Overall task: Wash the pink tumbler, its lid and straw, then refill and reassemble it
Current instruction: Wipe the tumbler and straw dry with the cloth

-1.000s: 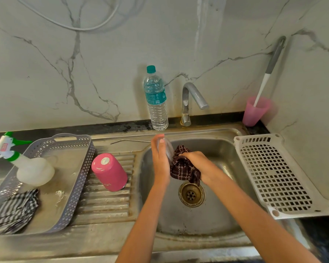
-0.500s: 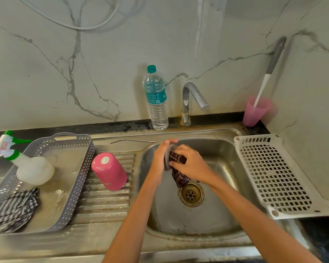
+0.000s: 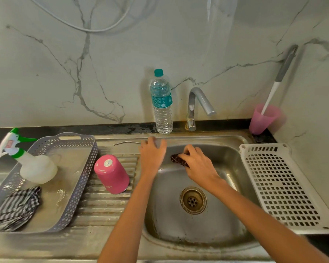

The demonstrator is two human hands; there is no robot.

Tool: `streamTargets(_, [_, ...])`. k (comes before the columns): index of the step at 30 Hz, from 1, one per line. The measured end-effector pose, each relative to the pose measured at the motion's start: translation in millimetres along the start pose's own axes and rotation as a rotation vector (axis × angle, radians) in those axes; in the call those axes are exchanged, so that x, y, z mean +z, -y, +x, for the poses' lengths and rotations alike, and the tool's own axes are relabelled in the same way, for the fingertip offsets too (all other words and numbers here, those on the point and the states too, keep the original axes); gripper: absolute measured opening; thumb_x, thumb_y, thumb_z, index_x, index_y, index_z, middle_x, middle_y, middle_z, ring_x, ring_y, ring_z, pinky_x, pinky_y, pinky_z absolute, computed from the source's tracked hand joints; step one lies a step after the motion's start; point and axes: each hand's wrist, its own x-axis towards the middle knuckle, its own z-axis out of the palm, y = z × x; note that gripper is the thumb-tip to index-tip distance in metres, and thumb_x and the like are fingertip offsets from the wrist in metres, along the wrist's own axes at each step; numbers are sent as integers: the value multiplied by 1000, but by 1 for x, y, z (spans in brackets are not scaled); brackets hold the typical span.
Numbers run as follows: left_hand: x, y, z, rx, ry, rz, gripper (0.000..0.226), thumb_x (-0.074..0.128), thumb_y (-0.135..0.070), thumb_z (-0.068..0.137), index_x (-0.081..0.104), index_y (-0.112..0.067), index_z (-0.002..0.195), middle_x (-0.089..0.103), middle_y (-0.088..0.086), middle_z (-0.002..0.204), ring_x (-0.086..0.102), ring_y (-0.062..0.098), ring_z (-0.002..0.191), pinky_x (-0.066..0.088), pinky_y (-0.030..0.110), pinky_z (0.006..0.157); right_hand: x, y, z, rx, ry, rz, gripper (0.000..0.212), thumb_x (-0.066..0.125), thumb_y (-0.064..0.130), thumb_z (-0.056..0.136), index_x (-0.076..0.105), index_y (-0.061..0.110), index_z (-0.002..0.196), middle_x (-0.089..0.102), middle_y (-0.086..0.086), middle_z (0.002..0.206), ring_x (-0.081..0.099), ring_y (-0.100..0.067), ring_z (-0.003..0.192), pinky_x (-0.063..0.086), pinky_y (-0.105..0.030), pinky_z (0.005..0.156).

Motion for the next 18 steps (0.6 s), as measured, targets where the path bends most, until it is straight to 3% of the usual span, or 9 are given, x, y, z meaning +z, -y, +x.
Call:
streamTargets(5, [-1, 36, 46, -160, -196, 332, 63, 46, -57, 94, 48, -8, 134, 44, 21, 135, 41, 37, 124, 41, 52, 96, 18, -17, -17, 107, 49, 162, 30, 63, 24, 90, 61, 22, 120, 42, 7, 112, 45, -11, 100, 52, -31, 80])
streamTargets(10, [4, 63, 73, -301, -151, 518, 73, 39, -65, 94, 38, -11, 143, 36, 22, 146, 33, 39, 136, 36, 58, 104, 32, -24, -18, 216, 54, 301, 32, 61, 29, 91, 62, 23, 122, 44, 11, 108, 48, -7, 98, 48, -23, 82])
streamTargets(18, [1, 78, 91, -350, -134, 553, 73, 40, -65, 94, 38, -10, 142, 32, 19, 150, 30, 37, 137, 34, 57, 105, 41, -26, 11, 276, 52, 406, 39, 63, 32, 90, 60, 20, 127, 46, 11, 109, 51, -5, 100, 42, -17, 86])
